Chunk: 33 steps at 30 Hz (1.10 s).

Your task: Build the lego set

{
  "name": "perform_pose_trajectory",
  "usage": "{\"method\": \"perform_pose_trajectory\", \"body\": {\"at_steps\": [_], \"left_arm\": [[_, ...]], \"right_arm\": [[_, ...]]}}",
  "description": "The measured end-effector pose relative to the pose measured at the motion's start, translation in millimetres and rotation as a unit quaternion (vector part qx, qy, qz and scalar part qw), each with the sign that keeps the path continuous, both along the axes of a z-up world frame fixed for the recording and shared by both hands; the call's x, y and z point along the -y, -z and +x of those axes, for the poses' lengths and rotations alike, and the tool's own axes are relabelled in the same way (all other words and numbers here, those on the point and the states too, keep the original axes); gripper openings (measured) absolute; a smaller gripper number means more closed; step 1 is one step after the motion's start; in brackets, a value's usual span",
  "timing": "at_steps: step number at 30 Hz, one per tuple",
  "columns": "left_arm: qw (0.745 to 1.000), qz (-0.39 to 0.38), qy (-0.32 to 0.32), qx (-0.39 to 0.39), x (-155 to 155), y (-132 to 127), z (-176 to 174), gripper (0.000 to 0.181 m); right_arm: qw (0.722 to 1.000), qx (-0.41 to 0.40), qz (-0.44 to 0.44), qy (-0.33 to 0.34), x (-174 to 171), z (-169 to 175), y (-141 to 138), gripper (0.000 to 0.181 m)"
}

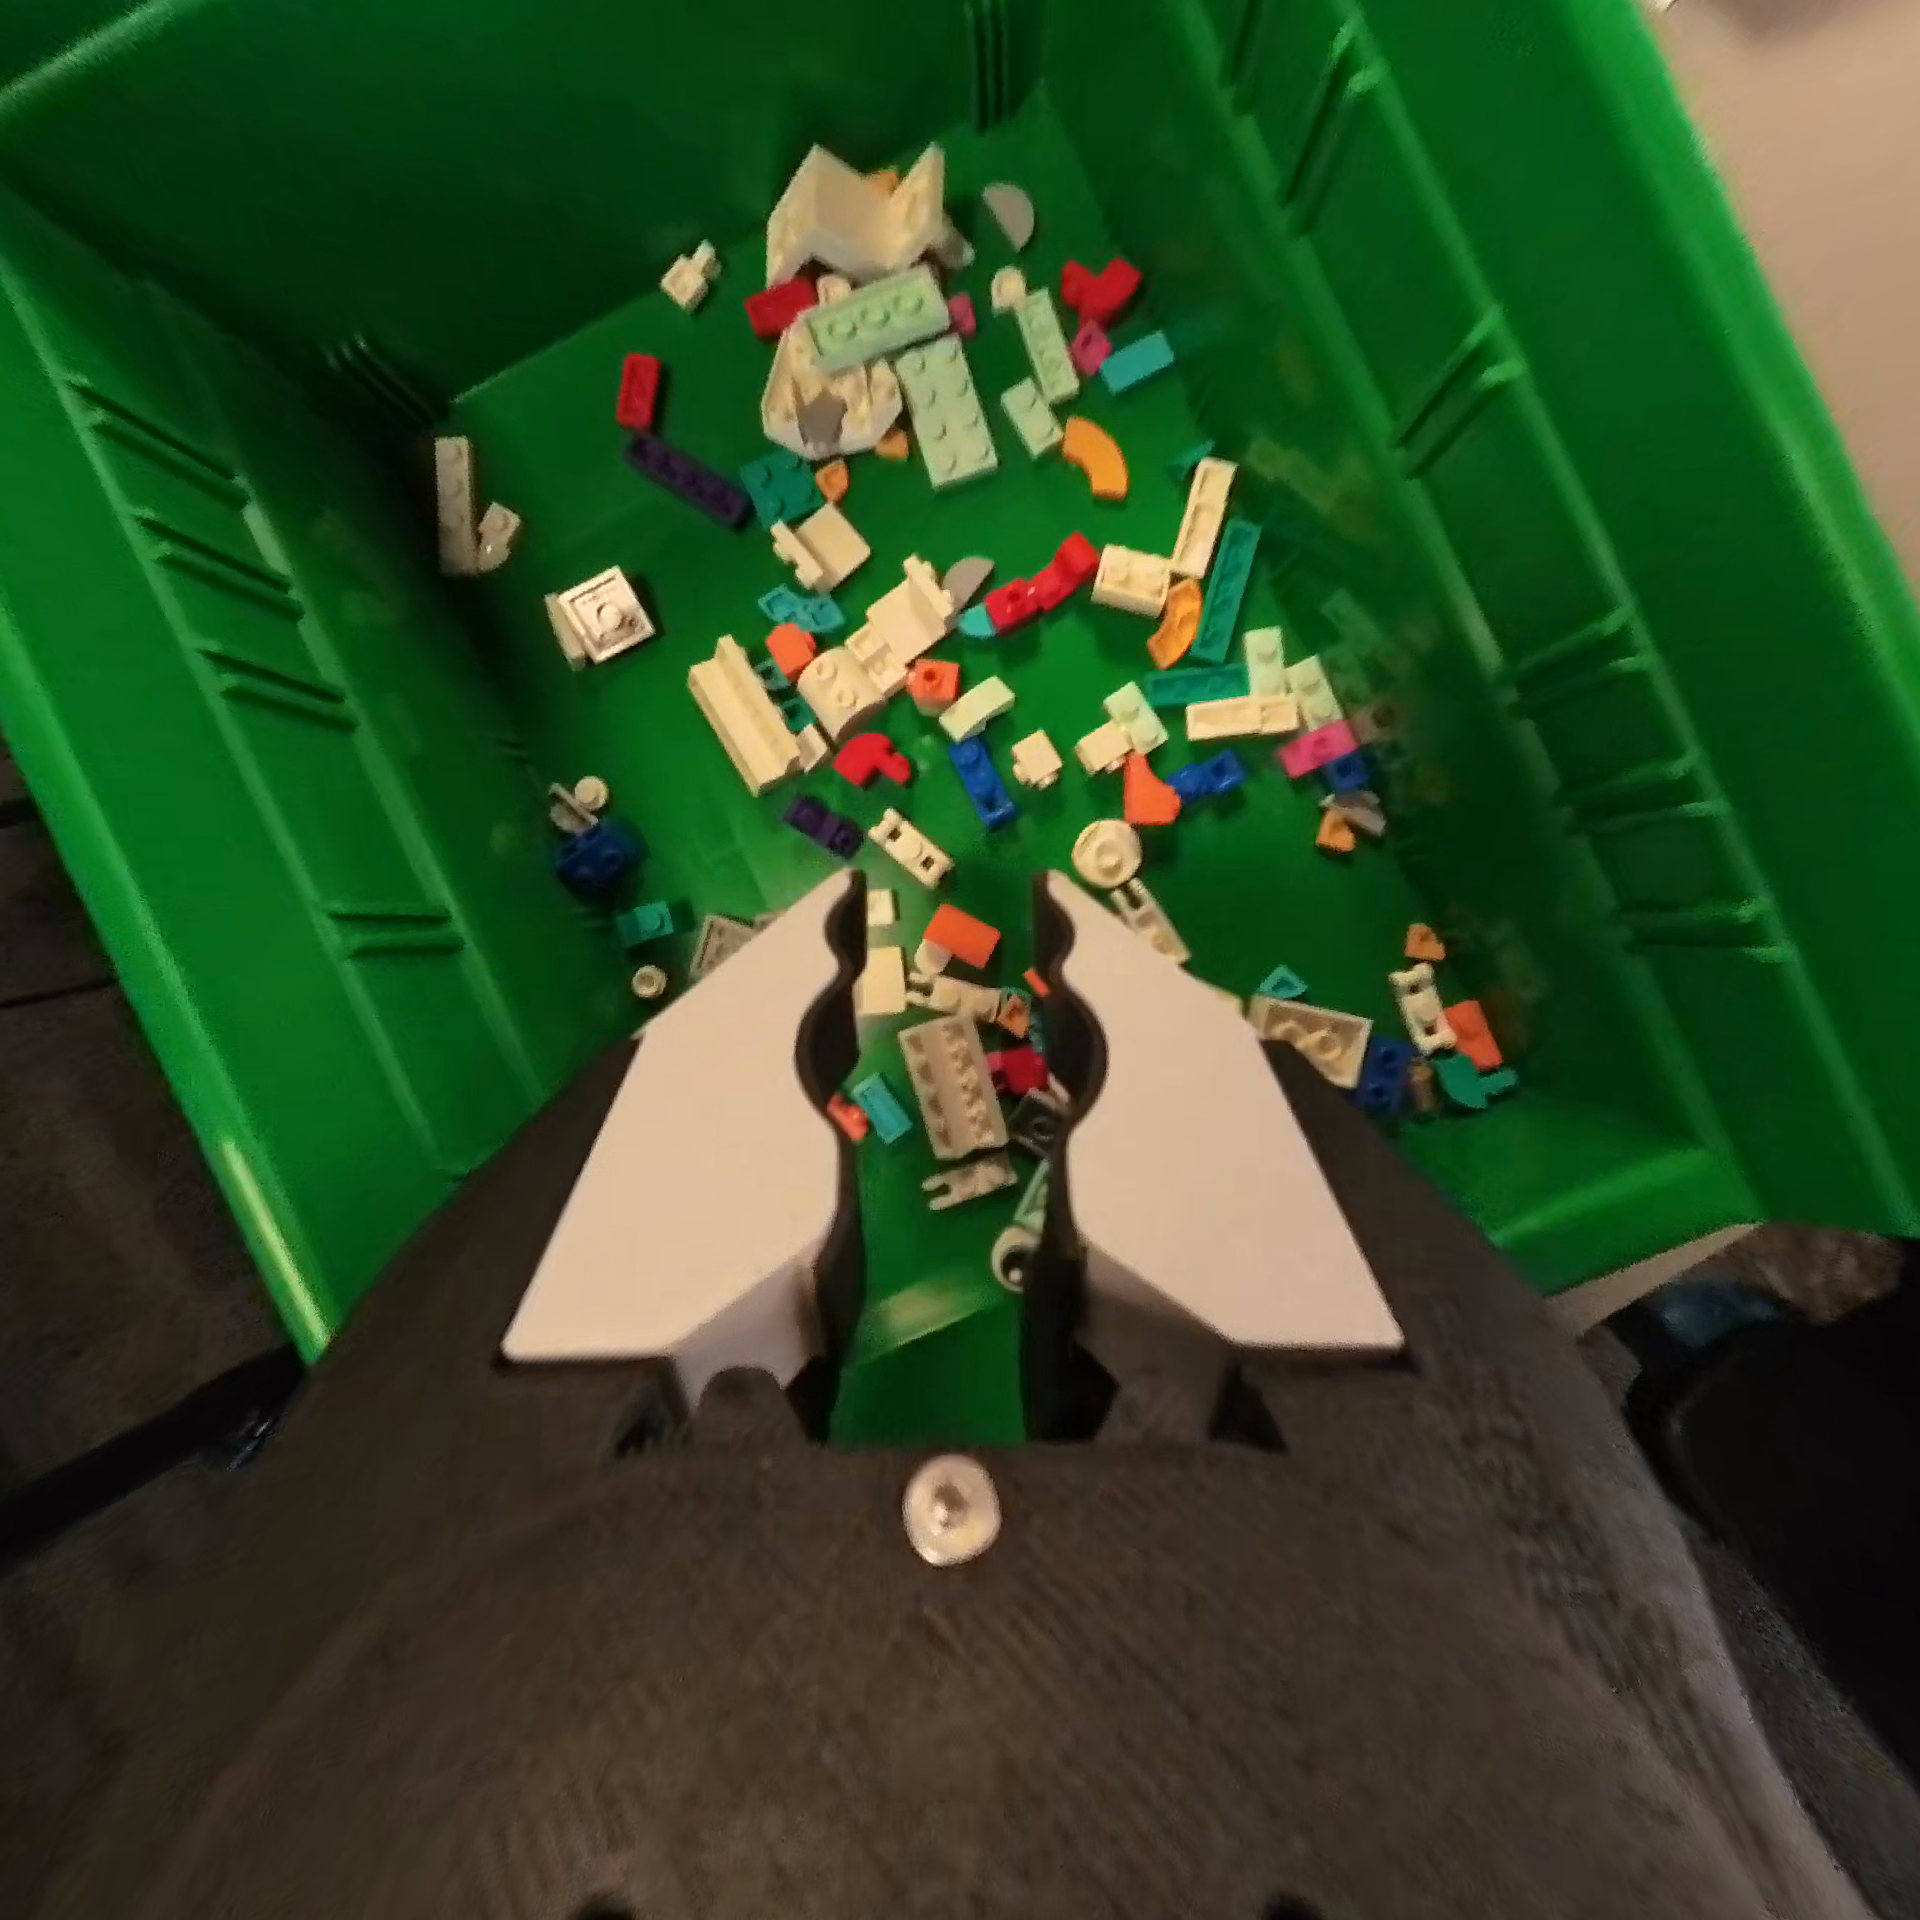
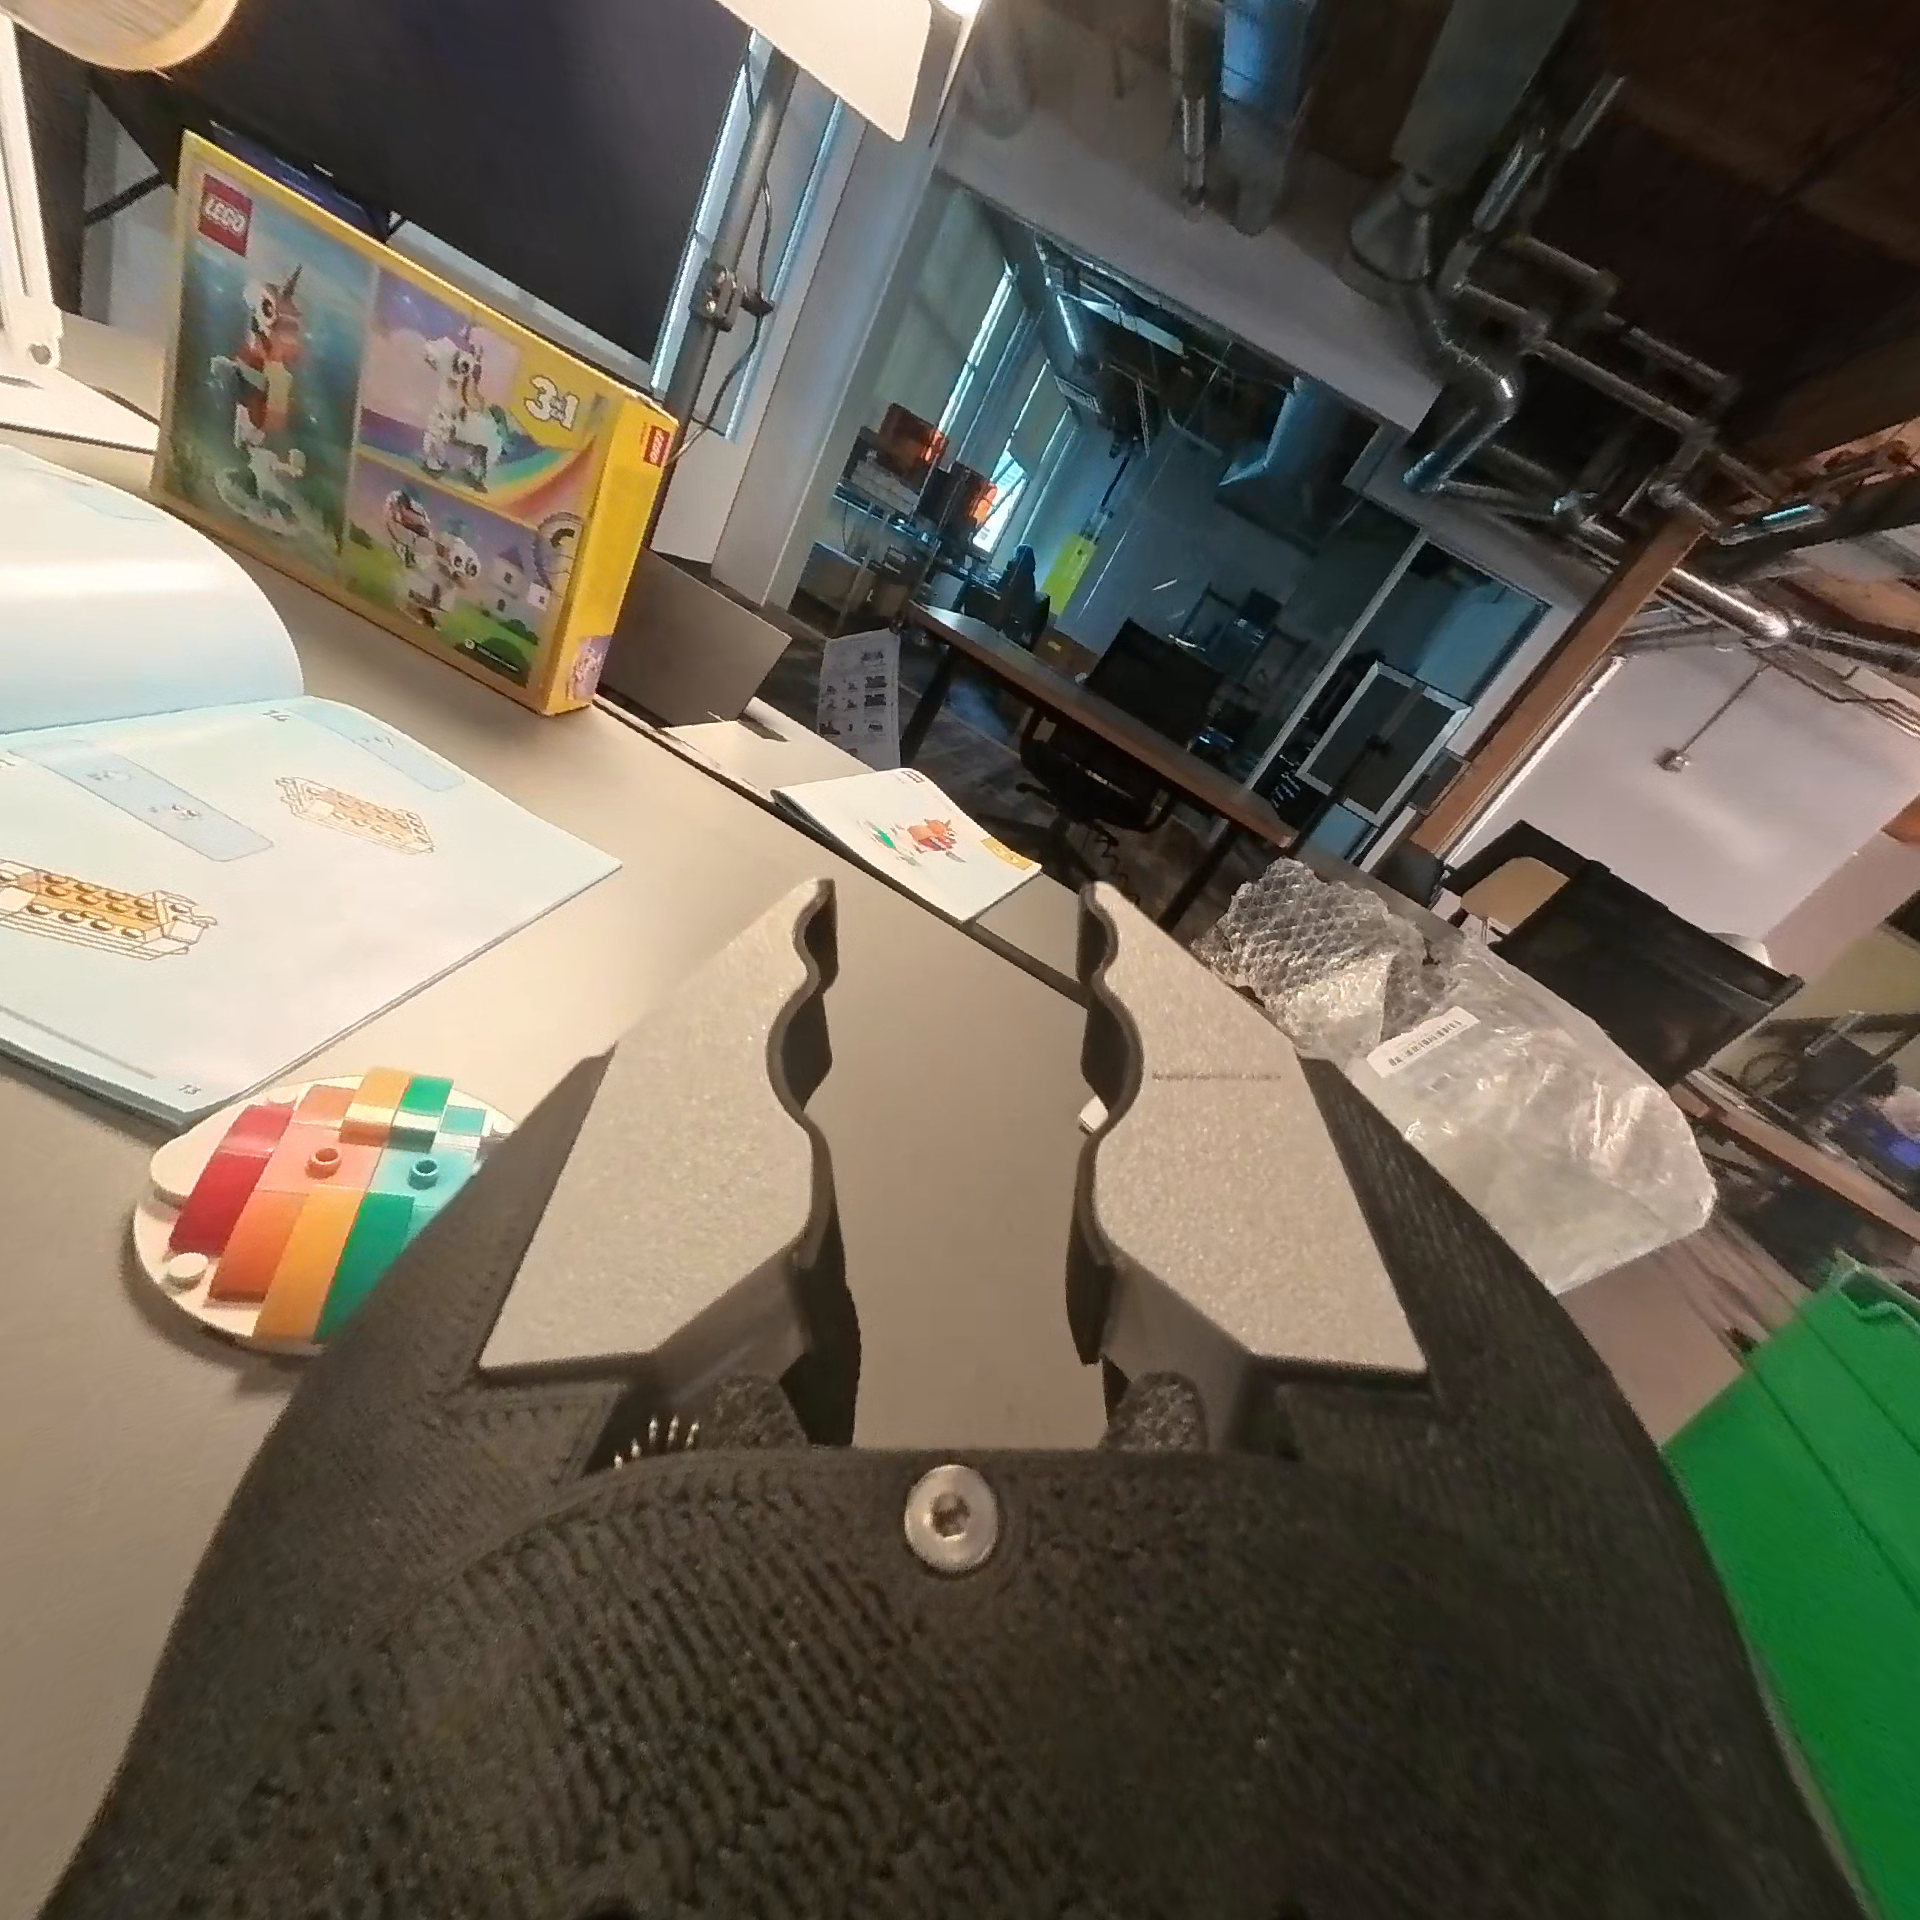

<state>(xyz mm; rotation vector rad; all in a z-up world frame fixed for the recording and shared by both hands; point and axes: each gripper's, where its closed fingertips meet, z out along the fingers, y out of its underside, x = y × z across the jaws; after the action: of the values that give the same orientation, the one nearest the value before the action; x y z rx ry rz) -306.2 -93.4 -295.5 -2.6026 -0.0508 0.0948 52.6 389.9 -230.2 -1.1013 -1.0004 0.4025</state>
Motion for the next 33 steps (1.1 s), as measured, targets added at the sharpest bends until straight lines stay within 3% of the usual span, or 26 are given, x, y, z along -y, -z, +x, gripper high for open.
{"method": "perform_pose_trajectory", "body": {"at_steps": [1, 11, 23, 33], "left_arm": [[1.0, -0.01, -0.005, -0.01, 3, 1, -3, 0.031], [0.996, 0.046, -0.079, -0.022, 17, -31, -9, 0.031], [0.994, 0.046, -0.092, 0.027, 28, -25, -4, 0.031], [0.997, 0.002, -0.039, 0.064, 18, -7, 19, 0.026]], "right_arm": [[1.0, 0.001, -0.001, 0.001, 0, 0, 0, 0.045], [1.0, -0.02, -0.003, 0.016, -5, 5, -5, 0.052], [1.0, -0.016, -0.012, 0.018, -8, 5, -2, 0.05], [1.0, -0.016, -0.017, 0.018, -9, 5, -2, 0.048]]}}
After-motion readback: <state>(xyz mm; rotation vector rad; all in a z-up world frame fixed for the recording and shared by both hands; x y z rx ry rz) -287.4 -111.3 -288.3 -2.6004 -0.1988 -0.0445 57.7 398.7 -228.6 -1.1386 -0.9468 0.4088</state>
